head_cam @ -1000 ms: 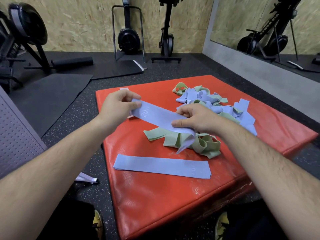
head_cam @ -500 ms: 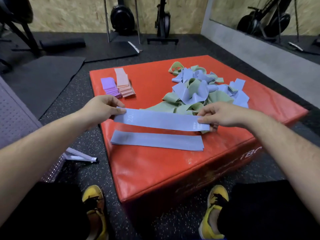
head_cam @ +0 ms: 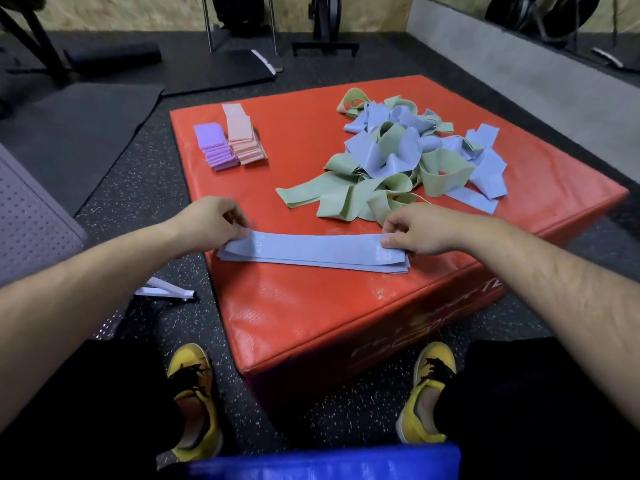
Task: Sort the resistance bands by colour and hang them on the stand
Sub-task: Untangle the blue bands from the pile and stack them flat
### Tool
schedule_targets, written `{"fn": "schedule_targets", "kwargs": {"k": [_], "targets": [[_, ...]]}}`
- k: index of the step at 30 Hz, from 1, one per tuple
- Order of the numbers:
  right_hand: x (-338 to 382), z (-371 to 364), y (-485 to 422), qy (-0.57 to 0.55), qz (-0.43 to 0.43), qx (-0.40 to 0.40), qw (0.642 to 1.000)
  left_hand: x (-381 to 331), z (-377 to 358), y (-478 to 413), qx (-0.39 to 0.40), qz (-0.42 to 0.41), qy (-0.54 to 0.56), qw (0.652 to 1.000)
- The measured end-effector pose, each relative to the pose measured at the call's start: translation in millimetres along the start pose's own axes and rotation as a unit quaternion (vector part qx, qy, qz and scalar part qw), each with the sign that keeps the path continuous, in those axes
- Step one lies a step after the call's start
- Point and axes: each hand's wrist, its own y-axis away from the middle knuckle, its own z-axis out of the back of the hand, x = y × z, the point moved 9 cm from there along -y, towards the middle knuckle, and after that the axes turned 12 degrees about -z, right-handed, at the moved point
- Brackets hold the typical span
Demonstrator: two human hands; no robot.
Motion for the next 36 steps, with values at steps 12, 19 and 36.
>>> {"fn": "schedule_targets", "kwargs": {"k": [12, 19, 36], "targets": [[7.7, -1.4, 6.2, 0.179, -0.015, -0.05, 0.982, -22.4, -12.2, 0.1, 0.02, -0.165, -0.104, 0.981], [32.9, -18.3, 20.8, 0.176, 0.021, -0.002, 0.984, -66.0, -64.8, 6.1, 0.131, -0.269, -0.08, 0.951], [44.6, -8.6, 21.8, 0.144, 0.07, -0.057, 0.985, -86.1, -70.1, -3.0, 0.12, -0.283, -0.075, 0.949]]}}
